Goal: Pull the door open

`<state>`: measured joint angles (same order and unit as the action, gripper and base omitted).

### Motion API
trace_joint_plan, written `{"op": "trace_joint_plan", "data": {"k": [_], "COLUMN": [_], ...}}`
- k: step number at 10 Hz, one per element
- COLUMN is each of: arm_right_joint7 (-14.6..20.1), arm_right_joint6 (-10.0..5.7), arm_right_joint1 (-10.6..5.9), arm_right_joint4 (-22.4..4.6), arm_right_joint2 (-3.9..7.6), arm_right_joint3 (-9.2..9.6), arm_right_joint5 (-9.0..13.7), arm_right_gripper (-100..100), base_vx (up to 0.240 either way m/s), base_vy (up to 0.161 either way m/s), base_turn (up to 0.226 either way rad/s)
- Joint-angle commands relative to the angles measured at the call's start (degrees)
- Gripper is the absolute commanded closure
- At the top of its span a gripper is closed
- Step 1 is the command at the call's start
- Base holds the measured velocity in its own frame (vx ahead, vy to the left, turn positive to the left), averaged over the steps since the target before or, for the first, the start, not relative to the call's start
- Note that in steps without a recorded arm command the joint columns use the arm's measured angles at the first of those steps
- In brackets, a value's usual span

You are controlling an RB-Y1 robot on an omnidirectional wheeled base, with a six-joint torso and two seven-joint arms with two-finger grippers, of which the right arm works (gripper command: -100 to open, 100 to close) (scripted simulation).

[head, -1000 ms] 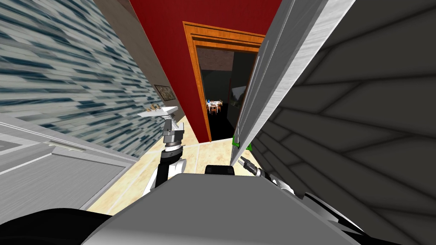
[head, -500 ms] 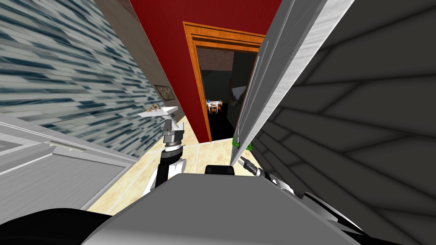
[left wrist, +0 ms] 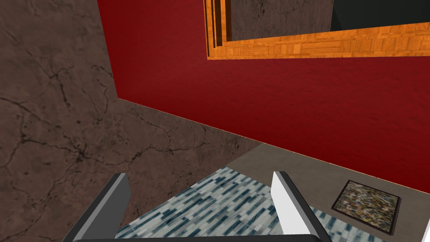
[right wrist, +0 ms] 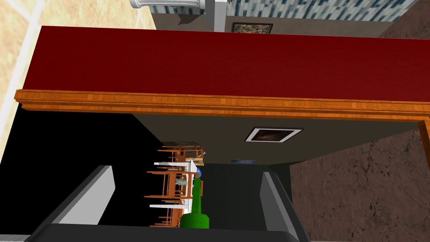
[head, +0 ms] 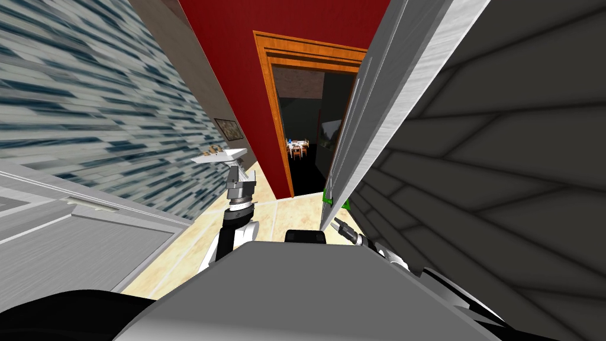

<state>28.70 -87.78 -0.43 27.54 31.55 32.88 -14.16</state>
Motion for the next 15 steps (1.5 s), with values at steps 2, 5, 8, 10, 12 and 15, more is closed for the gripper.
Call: {"op": "trace_joint_plan", "data": {"k": [2,5,8,10,12,15], "arm_right_joint7": [0.0,0.1,0.3,0.4,0.4,0.5], "arm_right_joint6": [0.00,-0.23,-1.16,-1.41,-1.60,-1.78], "arm_right_joint1": [0.00,-0.54,-3.67,-4.67,-5.45,-6.10], "arm_right_joint4": [0.0,-0.4,-2.9,-3.7,-4.4,-5.0], "arm_right_joint2": [-0.01,-0.18,-1.21,-1.57,-1.87,-2.12], "arm_right_joint3": [0.00,0.33,2.11,2.65,3.06,3.39], "arm_right_joint5": [0.0,-0.3,-1.7,-2.2,-2.5,-2.8], "arm_right_gripper": [-100,-100,-100,-100,-100,-100], "base_vx": [-0.002,0.026,0.040,-0.019,-0.037,-0.032], "base_vy": [-0.002,0.060,0.087,-0.042,-0.094,-0.087], "base_turn": [0.011,-0.023,-0.048,0.018,0.015,0.011]}}
